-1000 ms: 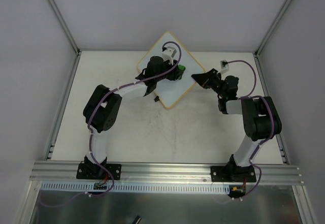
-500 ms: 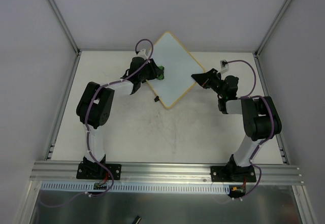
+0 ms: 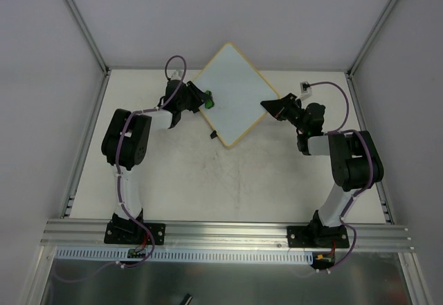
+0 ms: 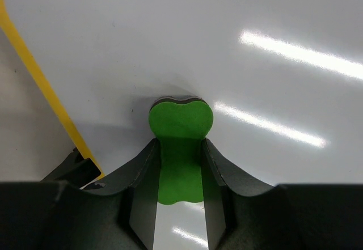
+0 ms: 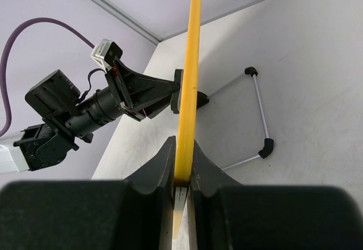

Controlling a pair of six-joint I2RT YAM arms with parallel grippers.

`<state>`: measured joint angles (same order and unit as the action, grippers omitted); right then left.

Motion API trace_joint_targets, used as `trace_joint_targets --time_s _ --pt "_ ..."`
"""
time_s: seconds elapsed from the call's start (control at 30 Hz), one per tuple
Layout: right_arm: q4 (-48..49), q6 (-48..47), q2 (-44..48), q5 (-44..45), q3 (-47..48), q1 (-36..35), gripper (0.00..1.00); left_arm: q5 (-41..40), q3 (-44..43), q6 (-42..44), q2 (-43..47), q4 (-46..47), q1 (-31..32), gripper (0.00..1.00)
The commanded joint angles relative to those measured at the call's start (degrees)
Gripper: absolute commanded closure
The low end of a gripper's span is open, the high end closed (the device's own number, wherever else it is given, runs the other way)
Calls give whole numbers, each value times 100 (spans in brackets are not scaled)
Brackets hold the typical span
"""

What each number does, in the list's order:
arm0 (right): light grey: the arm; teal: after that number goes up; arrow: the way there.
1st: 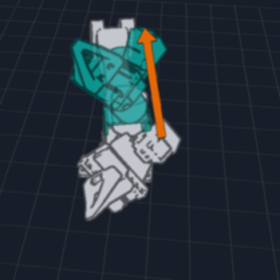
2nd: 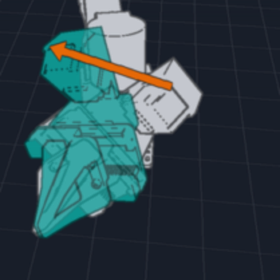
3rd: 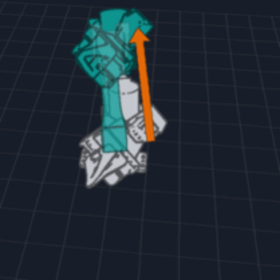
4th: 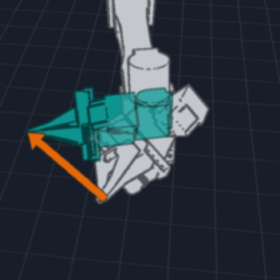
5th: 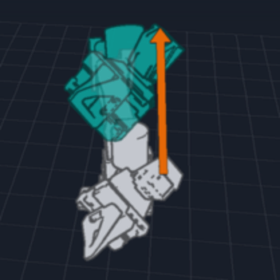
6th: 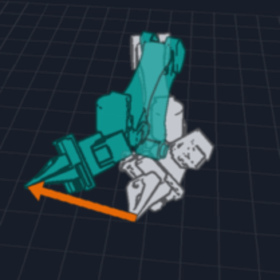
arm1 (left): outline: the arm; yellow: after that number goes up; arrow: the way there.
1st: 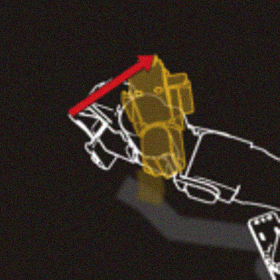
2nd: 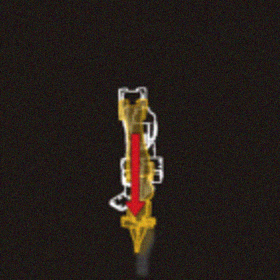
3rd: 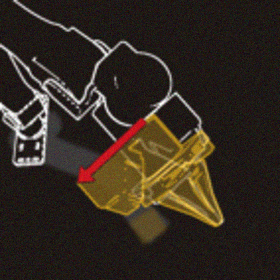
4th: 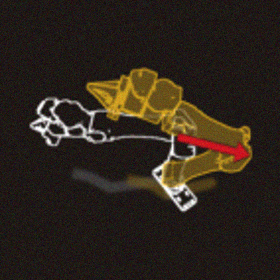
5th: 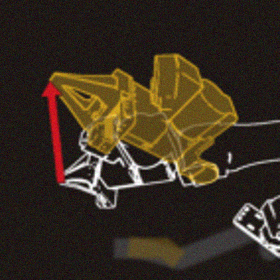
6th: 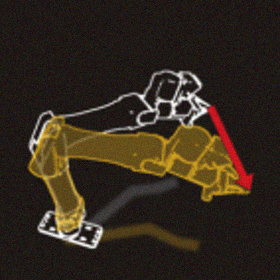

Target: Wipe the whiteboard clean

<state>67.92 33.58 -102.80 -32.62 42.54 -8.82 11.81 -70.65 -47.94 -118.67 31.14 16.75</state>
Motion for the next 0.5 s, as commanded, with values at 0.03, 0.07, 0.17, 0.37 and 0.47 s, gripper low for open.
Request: trace_joint_targets --time_s 0.03,0.07,0.17,0.37,0.47 --pt "380 -212 -64 -544 131 -155 100 -91 297 -242 -411 -284 3 100" --pt "380 -203 -73 -544 131 -146 100 -92 341 -251 -394 -240 3 100" --pt "397 -186 -91 -543 140 -146 100 -135 491 -102 -262 -20 38 100" --pt "415 -168 -117 -544 158 -155 100 -372 614 496 116 -160 232 100" --pt "424 -159 -126 -552 158 -146 100 -530 544 829 248 -379 390 100"
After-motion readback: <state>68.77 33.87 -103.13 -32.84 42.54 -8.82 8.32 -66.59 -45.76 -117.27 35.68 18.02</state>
